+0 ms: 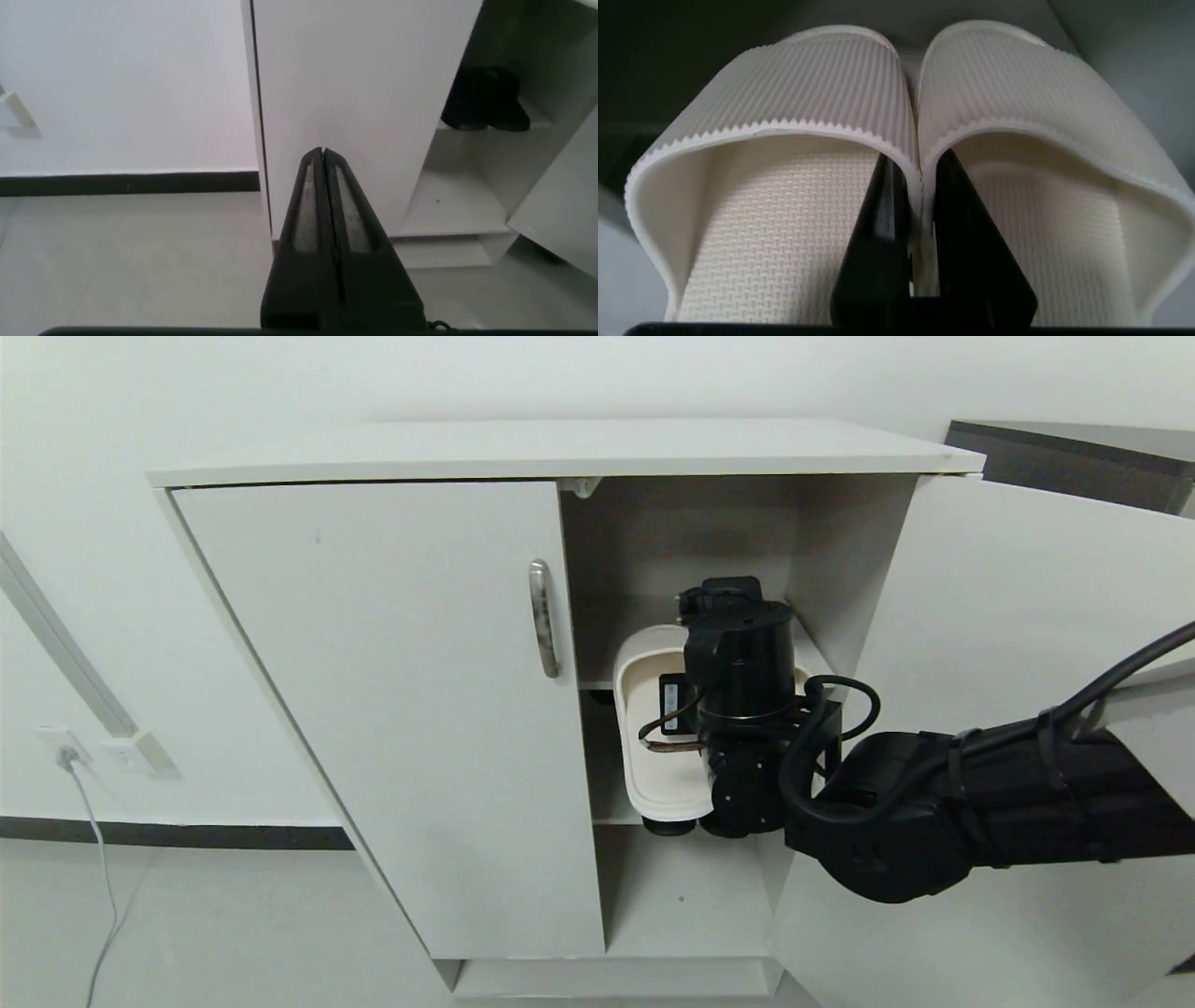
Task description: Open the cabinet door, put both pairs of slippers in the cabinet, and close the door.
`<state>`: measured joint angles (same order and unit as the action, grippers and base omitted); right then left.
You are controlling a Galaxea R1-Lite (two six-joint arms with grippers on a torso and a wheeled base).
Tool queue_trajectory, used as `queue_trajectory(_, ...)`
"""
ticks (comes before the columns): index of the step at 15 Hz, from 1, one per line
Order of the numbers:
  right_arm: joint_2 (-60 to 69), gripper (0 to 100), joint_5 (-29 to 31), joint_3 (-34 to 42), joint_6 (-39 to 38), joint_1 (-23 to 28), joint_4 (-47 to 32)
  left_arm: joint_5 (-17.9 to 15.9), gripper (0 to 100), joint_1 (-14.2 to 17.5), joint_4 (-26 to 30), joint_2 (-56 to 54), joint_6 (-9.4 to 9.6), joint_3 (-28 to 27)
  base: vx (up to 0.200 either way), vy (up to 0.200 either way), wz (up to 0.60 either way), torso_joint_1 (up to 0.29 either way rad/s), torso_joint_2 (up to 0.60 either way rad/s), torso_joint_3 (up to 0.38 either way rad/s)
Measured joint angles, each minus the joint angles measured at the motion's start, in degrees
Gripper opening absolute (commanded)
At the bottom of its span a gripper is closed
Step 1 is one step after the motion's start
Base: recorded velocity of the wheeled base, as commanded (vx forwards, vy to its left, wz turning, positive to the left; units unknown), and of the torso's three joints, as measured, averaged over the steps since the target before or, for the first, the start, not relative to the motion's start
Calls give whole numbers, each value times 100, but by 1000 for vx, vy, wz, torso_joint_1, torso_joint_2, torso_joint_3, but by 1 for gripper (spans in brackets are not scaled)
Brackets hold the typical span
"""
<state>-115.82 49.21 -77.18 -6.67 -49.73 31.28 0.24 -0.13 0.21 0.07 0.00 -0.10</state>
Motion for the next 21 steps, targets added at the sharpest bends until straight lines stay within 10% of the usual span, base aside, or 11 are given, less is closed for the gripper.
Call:
queue_trajectory(11,2,0,-416,-289,200,244,-129,13,0,2,-10,2,-7,0,18,0,0,0,0,1)
queue_trajectory(21,-534,0,-934,-2267,-729,642,-2475,27,0,2,-5,2,-13,0,0,0,0,0,0,0)
